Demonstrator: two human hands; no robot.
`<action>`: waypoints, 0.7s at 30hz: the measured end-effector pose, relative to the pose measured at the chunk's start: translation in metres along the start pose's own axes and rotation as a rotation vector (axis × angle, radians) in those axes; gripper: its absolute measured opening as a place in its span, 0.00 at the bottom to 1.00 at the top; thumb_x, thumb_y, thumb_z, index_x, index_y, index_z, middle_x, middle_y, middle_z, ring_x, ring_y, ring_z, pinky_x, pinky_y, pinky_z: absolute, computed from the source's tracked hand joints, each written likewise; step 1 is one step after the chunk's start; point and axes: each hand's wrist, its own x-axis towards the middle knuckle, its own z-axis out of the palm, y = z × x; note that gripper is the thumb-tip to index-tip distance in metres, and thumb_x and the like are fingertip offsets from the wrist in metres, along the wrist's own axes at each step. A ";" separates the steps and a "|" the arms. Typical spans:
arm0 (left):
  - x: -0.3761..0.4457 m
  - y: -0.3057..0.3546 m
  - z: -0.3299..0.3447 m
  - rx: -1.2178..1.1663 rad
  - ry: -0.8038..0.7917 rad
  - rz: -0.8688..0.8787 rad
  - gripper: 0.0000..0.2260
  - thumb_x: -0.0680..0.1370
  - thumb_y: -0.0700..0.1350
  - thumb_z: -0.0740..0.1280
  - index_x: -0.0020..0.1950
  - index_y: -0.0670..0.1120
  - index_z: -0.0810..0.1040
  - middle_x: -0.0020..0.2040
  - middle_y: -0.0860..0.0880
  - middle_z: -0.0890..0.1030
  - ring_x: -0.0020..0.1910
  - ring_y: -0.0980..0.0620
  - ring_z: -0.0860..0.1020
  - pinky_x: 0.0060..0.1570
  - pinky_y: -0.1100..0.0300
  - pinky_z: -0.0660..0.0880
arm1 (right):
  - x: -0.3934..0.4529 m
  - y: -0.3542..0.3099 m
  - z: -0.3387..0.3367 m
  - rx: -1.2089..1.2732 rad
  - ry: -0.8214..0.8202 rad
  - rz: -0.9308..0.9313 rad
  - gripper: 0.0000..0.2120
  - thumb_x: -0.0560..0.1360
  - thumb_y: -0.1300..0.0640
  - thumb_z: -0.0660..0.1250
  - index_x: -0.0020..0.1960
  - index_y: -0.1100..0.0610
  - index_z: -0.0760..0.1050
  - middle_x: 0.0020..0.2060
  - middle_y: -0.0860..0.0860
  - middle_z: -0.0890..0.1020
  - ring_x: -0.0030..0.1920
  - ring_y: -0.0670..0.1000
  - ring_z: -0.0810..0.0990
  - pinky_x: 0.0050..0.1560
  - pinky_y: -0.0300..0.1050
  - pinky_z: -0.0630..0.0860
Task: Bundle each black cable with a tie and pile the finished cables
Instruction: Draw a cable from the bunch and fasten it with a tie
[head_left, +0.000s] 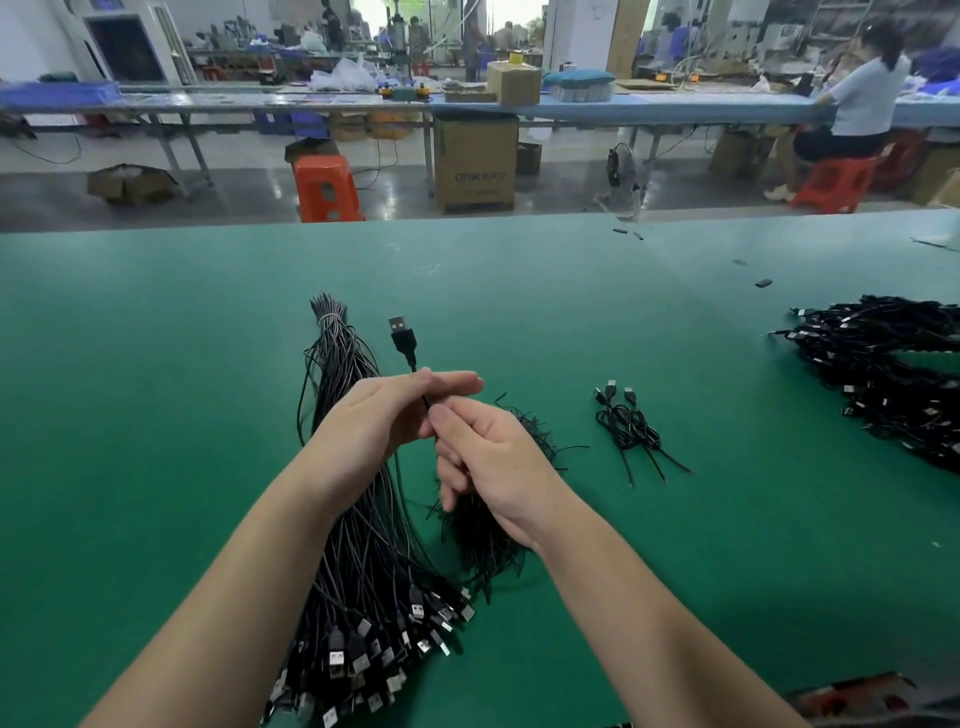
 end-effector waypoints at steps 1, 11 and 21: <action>0.001 -0.001 -0.001 0.017 -0.017 0.003 0.20 0.80 0.56 0.59 0.64 0.48 0.83 0.63 0.46 0.82 0.64 0.46 0.79 0.65 0.58 0.74 | -0.001 0.000 0.000 -0.007 0.000 0.006 0.15 0.84 0.55 0.60 0.41 0.50 0.79 0.27 0.46 0.64 0.26 0.46 0.65 0.26 0.41 0.74; 0.010 0.007 0.001 -0.434 0.166 0.151 0.20 0.82 0.45 0.53 0.58 0.37 0.83 0.59 0.37 0.83 0.62 0.39 0.80 0.60 0.50 0.77 | -0.012 0.012 -0.007 0.290 -0.171 0.268 0.20 0.82 0.44 0.61 0.35 0.53 0.72 0.25 0.46 0.62 0.22 0.44 0.58 0.20 0.35 0.58; -0.020 0.024 -0.014 -0.058 -0.605 -0.352 0.22 0.81 0.49 0.60 0.52 0.31 0.82 0.48 0.30 0.83 0.37 0.39 0.85 0.35 0.55 0.81 | -0.017 0.033 -0.032 0.898 -0.209 0.360 0.14 0.79 0.49 0.64 0.36 0.53 0.72 0.24 0.44 0.60 0.22 0.44 0.54 0.18 0.35 0.53</action>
